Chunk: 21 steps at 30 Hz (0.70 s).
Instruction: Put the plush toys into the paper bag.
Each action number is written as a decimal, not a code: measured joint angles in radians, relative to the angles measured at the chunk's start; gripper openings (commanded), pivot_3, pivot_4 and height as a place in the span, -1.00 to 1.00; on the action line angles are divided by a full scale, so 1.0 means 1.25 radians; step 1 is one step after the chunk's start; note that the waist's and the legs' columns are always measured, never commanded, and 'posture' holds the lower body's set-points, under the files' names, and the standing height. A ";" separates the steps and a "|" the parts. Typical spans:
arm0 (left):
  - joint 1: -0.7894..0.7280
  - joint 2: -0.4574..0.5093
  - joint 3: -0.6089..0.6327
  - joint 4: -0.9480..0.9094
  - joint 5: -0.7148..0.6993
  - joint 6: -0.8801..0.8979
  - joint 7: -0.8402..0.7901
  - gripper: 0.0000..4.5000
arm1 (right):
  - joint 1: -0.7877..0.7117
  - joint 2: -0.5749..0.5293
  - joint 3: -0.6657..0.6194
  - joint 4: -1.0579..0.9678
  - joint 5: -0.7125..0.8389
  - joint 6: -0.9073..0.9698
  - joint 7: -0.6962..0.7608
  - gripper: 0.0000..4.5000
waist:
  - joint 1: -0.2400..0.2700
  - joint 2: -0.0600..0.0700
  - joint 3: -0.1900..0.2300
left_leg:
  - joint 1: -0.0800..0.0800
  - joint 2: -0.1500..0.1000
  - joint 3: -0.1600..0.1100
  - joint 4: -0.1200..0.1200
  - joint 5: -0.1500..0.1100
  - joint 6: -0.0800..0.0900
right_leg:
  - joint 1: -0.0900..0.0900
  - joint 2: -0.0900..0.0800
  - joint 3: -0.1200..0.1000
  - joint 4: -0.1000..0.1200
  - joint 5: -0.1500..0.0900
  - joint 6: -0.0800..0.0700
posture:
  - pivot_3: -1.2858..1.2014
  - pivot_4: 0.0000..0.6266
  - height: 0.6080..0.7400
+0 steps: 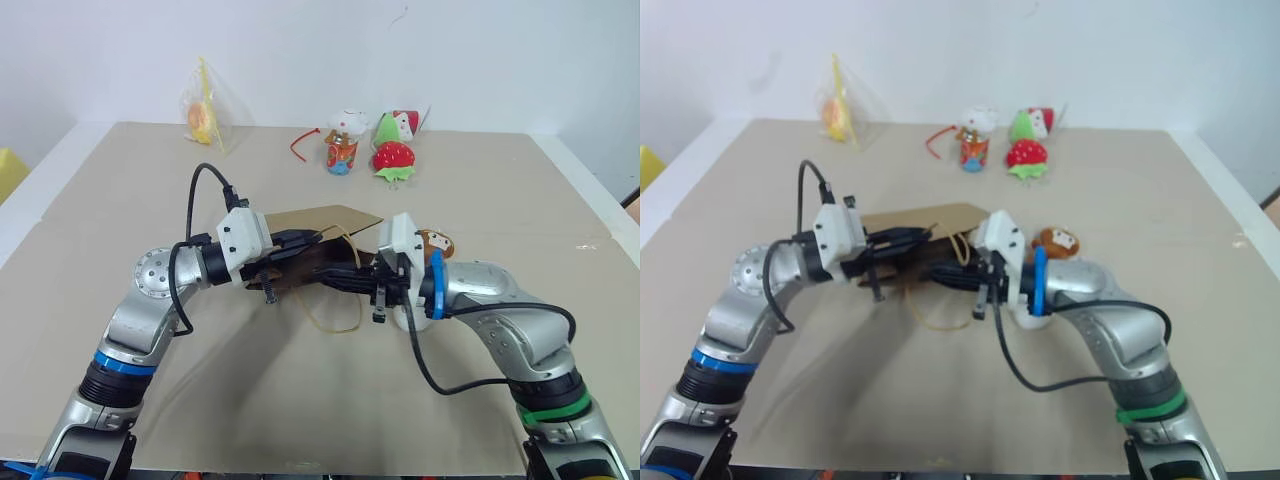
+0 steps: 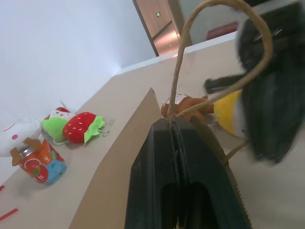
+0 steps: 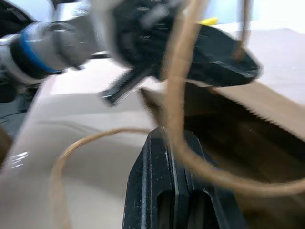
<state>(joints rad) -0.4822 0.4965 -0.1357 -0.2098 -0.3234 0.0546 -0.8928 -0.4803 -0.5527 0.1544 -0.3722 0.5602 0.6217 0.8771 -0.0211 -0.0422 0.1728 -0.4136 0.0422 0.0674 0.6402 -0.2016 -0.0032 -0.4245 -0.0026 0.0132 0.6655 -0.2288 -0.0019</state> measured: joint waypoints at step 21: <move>-0.009 -0.072 0.000 -0.045 0.063 0.031 0.149 -1.00 | -0.027 0.099 0.162 0.129 -0.238 -0.009 -0.114 -0.97 | 0.000 0.000 0.000 | 0.000 0.000 0.000 0.000 0.000 0.000 | 0.000 0.000 0.000 0.000 0.000 0.000 | 0.03 -0.52 1.00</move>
<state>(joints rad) -0.4940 0.4064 -0.1361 -0.2659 -0.2443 0.0934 -0.7062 -0.5139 -0.4292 0.3570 -0.2113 0.2623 0.6105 0.7349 -0.0215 -0.0422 0.1728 -0.4137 0.0422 0.0675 0.6401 -0.2016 -0.0032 -0.4246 -0.0026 0.0133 0.6656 -0.2285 -0.0023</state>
